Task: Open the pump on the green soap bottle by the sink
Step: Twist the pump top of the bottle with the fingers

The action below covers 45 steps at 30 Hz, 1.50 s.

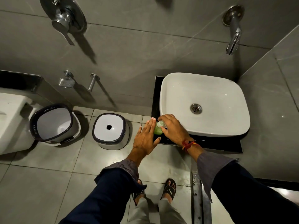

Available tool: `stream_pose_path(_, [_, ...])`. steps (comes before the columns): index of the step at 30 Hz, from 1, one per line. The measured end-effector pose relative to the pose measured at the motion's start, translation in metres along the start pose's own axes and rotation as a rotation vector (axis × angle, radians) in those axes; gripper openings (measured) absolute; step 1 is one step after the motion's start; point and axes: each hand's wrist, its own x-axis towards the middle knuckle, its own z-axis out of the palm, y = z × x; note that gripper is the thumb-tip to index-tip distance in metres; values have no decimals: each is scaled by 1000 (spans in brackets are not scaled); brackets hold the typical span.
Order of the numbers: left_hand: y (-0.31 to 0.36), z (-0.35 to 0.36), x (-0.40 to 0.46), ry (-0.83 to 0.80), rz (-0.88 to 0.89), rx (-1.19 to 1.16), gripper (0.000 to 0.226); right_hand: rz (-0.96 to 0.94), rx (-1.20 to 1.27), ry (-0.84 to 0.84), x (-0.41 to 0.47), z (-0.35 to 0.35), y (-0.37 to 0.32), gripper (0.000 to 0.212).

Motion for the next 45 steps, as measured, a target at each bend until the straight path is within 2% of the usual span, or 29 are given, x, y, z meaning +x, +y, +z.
stream_pose_path(10, [-2,0,1,-4,14,0,84,-2,-127,-116,15,12,1,28])
stream_pose_path(14, [0,2,2,-3,7,12,85,-15,-365,-150,20,16,-4,32])
stream_pose_path(17, [0,2,3,-15,-2,25,83,57,-519,-155,22,19,-10,35])
stream_pose_path(20, [-1,3,2,-24,-2,56,82,142,-437,-95,17,19,-13,51])
stream_pose_path(23, [-1,3,3,-22,-2,63,82,116,-246,-32,9,18,-13,55])
stream_pose_path(26, [0,1,4,-29,-6,75,83,116,-118,-37,5,17,-8,40])
stream_pose_path(29, [3,3,1,-33,-18,74,86,183,-114,-24,5,19,-7,28])
stream_pose_path(32, [3,1,0,-19,-24,70,89,309,-258,-25,12,21,-15,48])
stream_pose_path(35, [4,0,1,-28,-28,67,88,435,-223,60,10,22,-23,59])
stream_pose_path(38, [5,0,1,-34,-39,58,90,409,-68,174,2,27,-31,51])
stream_pose_path(41, [6,0,2,-38,-36,78,90,349,100,101,1,27,-32,57])
stream_pose_path(45, [6,1,1,-25,-40,76,92,394,89,134,5,28,-32,44])
